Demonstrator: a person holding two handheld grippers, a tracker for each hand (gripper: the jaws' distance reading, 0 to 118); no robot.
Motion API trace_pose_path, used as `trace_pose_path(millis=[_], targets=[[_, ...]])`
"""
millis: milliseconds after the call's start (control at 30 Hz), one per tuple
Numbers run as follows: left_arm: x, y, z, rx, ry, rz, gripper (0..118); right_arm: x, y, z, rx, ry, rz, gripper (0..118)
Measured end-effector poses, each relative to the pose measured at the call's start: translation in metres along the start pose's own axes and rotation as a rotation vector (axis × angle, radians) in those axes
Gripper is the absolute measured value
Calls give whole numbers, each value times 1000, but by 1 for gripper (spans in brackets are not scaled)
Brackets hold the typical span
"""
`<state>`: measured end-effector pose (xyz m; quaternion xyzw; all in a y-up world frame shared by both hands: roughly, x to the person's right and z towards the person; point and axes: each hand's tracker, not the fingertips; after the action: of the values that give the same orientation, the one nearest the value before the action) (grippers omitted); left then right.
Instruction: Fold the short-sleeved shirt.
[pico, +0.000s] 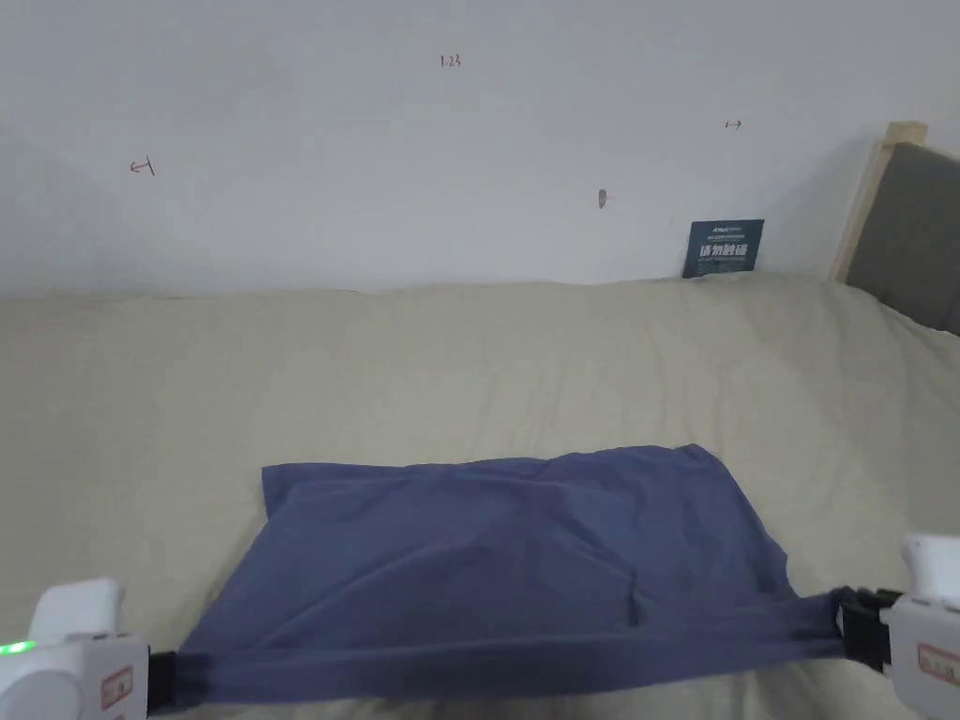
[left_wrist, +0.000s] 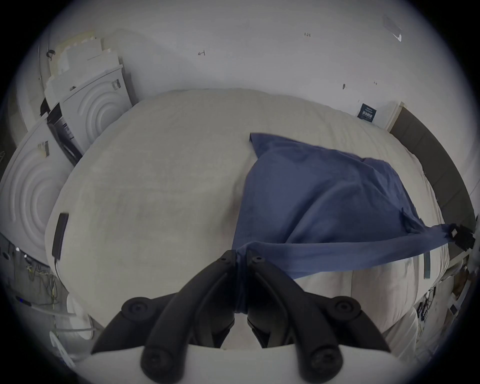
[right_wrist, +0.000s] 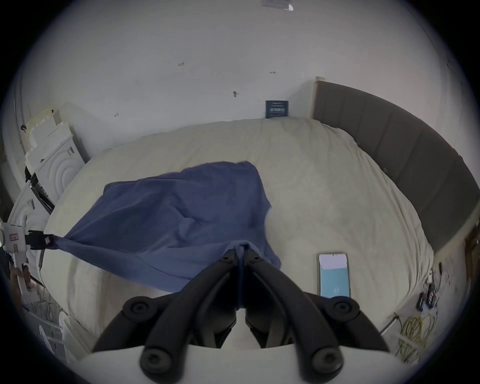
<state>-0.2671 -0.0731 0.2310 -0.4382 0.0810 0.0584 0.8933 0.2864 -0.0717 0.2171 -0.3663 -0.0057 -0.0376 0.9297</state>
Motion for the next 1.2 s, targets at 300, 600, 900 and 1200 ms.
trace_pose_path(millis=[300,600,900,1200], targets=[[-18,-86,24,-64,25,22,6,8,-80,37,-84,19,-7,8],[-21,-121,25,-86,14,37,6,24,-131,33,-171,13,-49,8],[-21,-134,15,-130,44,22,87,22,-140,22,-193,-6,-13,93],[-16,-124,51,-63,-18,26,92,13,-122,54,-111,30,11,97]])
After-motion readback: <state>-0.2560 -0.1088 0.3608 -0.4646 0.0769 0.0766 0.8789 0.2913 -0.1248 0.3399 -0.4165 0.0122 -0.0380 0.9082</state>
